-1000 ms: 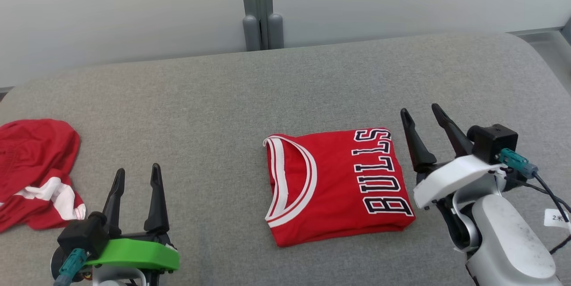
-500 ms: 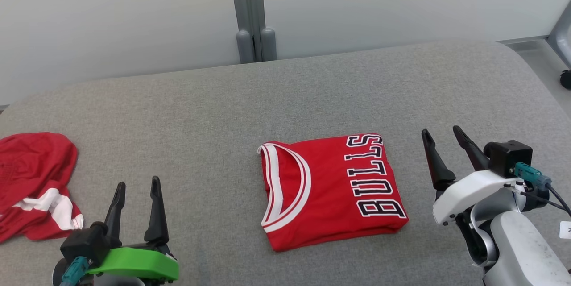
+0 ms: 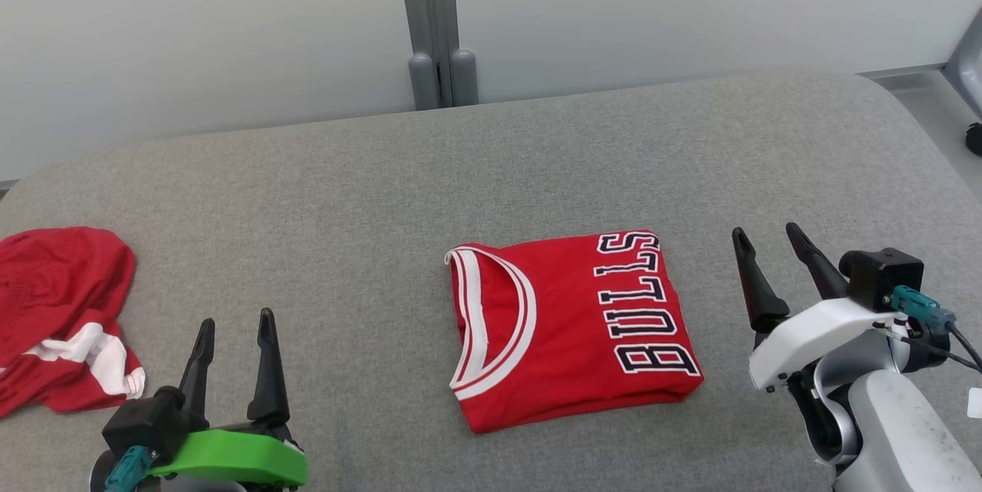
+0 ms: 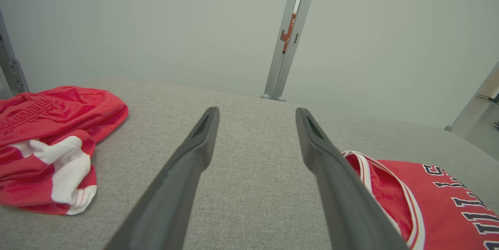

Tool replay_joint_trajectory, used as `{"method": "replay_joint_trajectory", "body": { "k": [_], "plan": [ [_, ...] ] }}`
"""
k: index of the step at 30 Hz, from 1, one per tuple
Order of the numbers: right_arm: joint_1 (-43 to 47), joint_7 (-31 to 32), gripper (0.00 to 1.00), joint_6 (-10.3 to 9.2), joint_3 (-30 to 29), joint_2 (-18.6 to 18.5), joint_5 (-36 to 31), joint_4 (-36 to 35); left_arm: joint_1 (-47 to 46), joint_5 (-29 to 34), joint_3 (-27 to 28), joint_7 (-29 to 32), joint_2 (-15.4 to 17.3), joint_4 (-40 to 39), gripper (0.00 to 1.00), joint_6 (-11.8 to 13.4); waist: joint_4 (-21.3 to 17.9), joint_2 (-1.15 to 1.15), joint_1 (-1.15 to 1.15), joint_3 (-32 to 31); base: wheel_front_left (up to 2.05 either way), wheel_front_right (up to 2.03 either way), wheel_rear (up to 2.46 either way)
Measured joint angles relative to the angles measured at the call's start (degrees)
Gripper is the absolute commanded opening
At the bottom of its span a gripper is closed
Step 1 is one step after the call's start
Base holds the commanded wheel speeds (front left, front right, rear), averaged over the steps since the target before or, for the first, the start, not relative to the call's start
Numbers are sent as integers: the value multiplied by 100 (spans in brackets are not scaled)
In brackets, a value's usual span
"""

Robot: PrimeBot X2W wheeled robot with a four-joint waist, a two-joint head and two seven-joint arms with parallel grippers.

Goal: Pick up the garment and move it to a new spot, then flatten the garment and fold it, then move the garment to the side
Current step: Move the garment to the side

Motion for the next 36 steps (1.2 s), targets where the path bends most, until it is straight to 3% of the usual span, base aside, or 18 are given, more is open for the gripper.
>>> {"method": "replay_joint_trajectory", "body": {
  "k": [12,20,24,36],
  "plan": [
    [-7,283,100,0,92,-18,-53,-44,-3,-5,-30,0,0,-15,100,13,-11,0,0,114,0,0,0],
    [-432,1976,100,0,125,112,-94,450,-23,37,-64,0,0,-66,100,12,64,0,0,307,0,0,0],
    [-674,2519,100,0,47,225,-260,809,-137,54,-127,0,-1,-98,100,2,160,0,0,476,0,0,0],
    [-1190,2757,100,0,76,285,-439,1981,-466,97,-203,0,0,-90,100,-46,603,0,0,953,0,0,0]
  ]
}}
